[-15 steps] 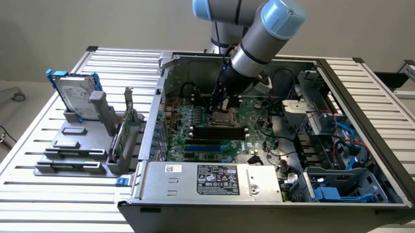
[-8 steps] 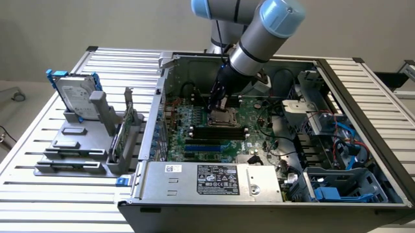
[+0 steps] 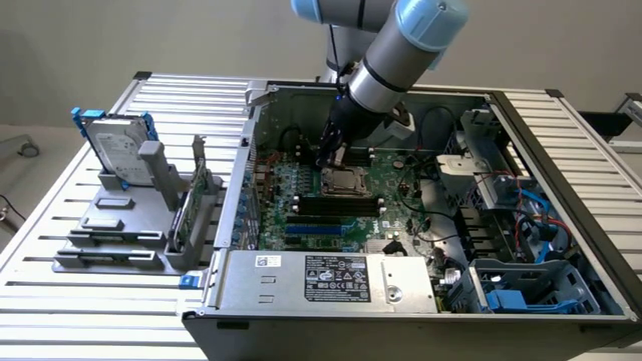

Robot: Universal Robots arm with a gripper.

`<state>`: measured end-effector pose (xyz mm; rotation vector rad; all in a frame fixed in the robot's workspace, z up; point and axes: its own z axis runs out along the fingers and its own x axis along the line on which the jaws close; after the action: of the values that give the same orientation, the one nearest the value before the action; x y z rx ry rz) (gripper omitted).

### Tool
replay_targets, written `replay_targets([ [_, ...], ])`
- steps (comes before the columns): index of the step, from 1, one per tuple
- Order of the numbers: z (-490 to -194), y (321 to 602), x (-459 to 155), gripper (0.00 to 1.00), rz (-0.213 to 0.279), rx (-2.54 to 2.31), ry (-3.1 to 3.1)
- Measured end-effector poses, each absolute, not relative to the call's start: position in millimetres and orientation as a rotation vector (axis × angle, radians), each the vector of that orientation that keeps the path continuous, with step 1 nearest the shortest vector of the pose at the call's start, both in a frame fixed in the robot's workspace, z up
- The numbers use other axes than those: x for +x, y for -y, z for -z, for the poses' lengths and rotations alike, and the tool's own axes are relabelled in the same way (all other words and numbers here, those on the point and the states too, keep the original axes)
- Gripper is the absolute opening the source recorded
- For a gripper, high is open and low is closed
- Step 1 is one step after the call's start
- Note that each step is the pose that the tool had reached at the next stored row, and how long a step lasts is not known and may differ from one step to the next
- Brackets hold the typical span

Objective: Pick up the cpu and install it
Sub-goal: 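Close the cpu cover, then install the first cpu locking lever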

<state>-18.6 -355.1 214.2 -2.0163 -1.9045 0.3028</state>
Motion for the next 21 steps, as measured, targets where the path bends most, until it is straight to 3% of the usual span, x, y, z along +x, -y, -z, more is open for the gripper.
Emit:
replay_targets([
  [8, -231, 357, -34, 0.11, -0.293, -2.011, 1.901],
  [21, -233, 358, -40, 0.11, -0.293, -2.011, 1.901],
])
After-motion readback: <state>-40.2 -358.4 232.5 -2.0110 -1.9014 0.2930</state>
